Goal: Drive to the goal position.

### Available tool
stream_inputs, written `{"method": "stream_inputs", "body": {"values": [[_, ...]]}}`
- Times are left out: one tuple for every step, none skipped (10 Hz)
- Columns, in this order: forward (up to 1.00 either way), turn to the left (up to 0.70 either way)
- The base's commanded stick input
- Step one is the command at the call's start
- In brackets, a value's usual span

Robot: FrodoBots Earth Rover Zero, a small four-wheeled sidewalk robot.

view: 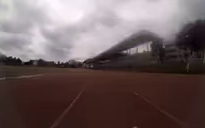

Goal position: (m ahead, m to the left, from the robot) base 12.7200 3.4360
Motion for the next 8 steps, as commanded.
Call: {"method": "stream_inputs", "body": {"values": [[0.67,0.00],[0.67,0.00],[0.67,0.00],[0.67,0.00],[0.67,0.00],[0.67,0.00],[0.67,0.00],[0.67,0.00]]}}
